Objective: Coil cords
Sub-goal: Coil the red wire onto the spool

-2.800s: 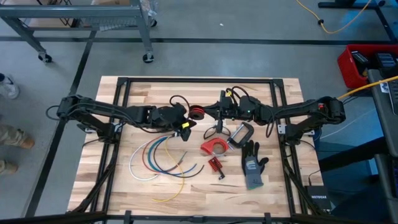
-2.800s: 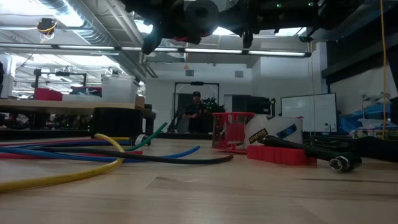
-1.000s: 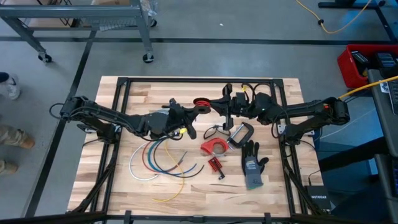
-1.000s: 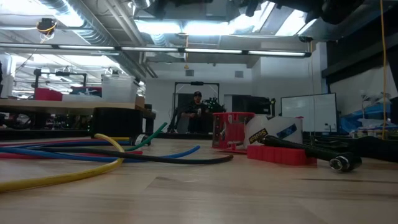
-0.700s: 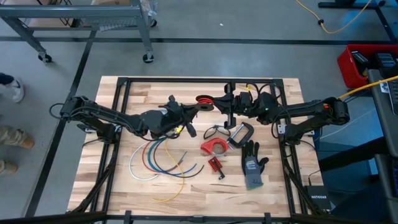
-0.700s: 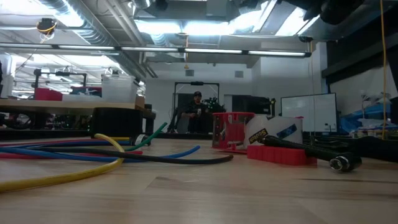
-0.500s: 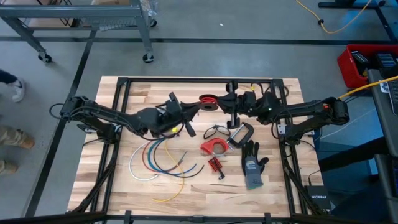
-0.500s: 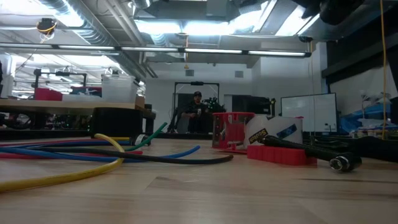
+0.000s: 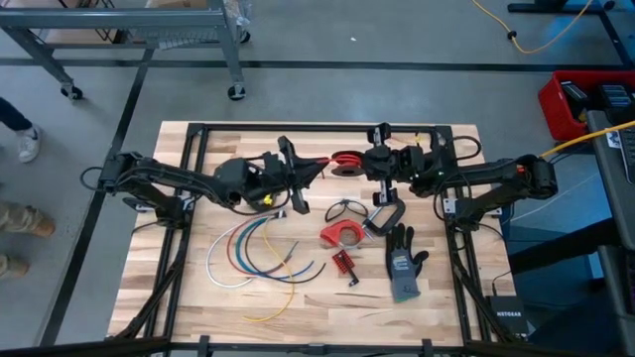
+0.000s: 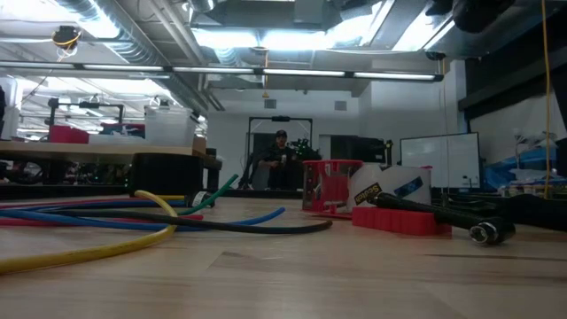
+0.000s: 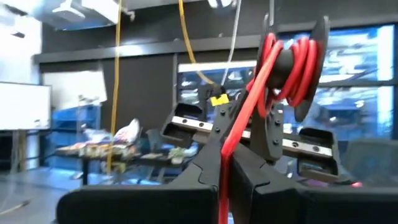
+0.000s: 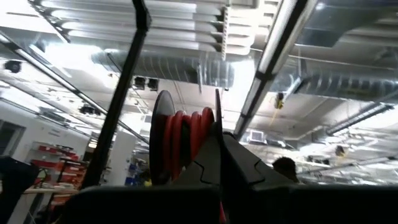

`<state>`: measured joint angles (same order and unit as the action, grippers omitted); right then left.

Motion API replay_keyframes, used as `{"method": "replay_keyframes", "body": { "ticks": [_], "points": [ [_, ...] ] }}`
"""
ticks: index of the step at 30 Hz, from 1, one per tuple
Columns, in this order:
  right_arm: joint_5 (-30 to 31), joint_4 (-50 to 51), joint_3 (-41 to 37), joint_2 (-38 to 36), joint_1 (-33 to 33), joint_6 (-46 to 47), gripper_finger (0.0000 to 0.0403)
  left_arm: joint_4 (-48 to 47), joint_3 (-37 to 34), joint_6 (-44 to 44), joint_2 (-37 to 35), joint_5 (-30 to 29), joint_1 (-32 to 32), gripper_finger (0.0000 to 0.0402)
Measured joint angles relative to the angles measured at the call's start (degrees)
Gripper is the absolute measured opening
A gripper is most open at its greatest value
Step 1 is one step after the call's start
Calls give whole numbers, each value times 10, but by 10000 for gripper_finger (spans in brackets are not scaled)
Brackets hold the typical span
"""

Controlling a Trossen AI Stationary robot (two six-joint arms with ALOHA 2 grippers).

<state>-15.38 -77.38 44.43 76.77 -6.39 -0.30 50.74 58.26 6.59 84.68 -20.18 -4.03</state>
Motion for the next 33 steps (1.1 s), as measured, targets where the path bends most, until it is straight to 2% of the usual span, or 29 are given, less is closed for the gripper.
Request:
{"method": "replay_keyframes", "body": {
  "ticks": [5, 15, 19, 29, 33],
  "points": [
    [-43, 1, 33, 11, 0, 11, 1, 70, 0, 6, 27, 62, 13, 1],
    [-71, 7, 66, 19, 0, 35, 1, 128, 0, 124, 33, 154, 15, 1],
    [-71, 11, 66, 20, 0, 50, 1, 131, 0, 148, 33, 156, 16, 1],
    [-69, 57, 66, 23, 1, 61, 1, 119, 0, 144, 33, 168, 27, 2],
    [-69, 66, 66, 23, 1, 61, 1, 110, 0, 144, 33, 175, 26, 14]
  ]
}}
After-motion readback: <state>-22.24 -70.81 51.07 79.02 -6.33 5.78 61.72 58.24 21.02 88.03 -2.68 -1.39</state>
